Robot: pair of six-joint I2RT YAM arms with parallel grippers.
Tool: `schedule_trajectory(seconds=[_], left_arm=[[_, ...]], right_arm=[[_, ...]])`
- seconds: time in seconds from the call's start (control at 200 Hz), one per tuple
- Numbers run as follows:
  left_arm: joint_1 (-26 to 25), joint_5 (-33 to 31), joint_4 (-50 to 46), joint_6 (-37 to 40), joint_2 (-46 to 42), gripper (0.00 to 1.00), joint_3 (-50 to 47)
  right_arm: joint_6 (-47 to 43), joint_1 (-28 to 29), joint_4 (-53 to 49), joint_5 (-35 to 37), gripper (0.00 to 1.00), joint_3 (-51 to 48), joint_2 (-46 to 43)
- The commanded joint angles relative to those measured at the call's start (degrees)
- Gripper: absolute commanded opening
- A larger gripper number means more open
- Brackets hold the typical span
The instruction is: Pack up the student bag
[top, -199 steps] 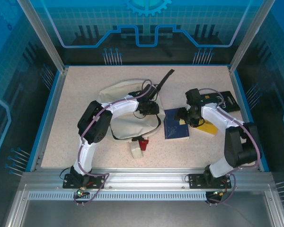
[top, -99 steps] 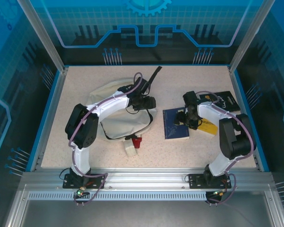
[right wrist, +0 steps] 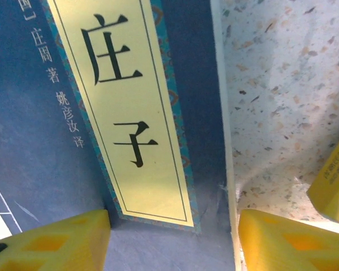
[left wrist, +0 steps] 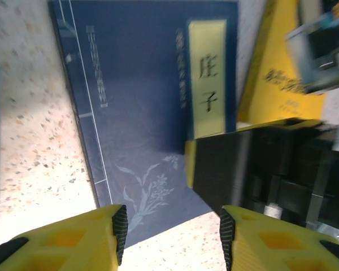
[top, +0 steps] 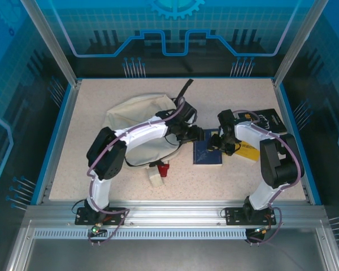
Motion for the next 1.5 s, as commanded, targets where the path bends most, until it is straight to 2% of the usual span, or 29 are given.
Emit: schedule_trajectory(seconds=[0.0, 0.11, 0.38, 0.63, 0.73, 0.945, 1.111, 1.311, 1.406, 1.496], left_arm=[[-0.94, -1.08, -2.78, -1.05, 3.54, 0.48, 1.86], [-1.23, -4.79, -4.91, -0.77, 6.86, 0.48, 2.95], [-1.51, -6.30, -6.80, -0.11, 11.60, 0.48, 5.42], [-2.08, -6.42, -9.53, 1.54, 14.46, 0.30, 7.96], [-2.22, -7.23, -10.97, 2.08, 15.15, 0.28, 8.68], [-2.32, -9.20, -13.29, 3.23, 16.06, 0.26, 9.23], [-2.26, -8.89, -13.30, 3.76, 16.10, 0.25, 9.18], [-1.54, -6.50, -13.58, 5.11, 13.86, 0.30, 11.01], [-0.19, -3.29, -13.09, 5.89, 10.04, 0.38, 11.37], [2.31, 3.30, -11.39, 5.81, 4.89, 0.50, 11.17]], right_arm=[[-0.34, 0.48, -0.05, -1.34, 0.60, -1.19, -0.03], [-0.42, 0.49, 0.01, -1.25, 0.57, -1.38, 0.15], [-1.00, 0.48, 0.11, -2.05, 0.55, -1.43, 0.42], [-2.78, 0.98, -0.33, -8.41, 0.47, 0.85, -1.49], [-3.45, 2.48, -2.66, -8.10, 0.44, 3.09, -2.76], [-2.64, 5.54, -6.67, -4.91, 0.28, 6.52, -4.61], [-1.17, 5.71, -6.49, -4.12, 0.15, 6.68, -6.33], [-0.16, 5.39, -6.83, -2.11, 0.04, 6.41, -8.18], [-0.16, 4.70, -7.00, -1.59, 0.01, 6.10, -11.00], [-0.87, 3.32, -6.47, -3.32, 0.00, 5.86, -14.86]])
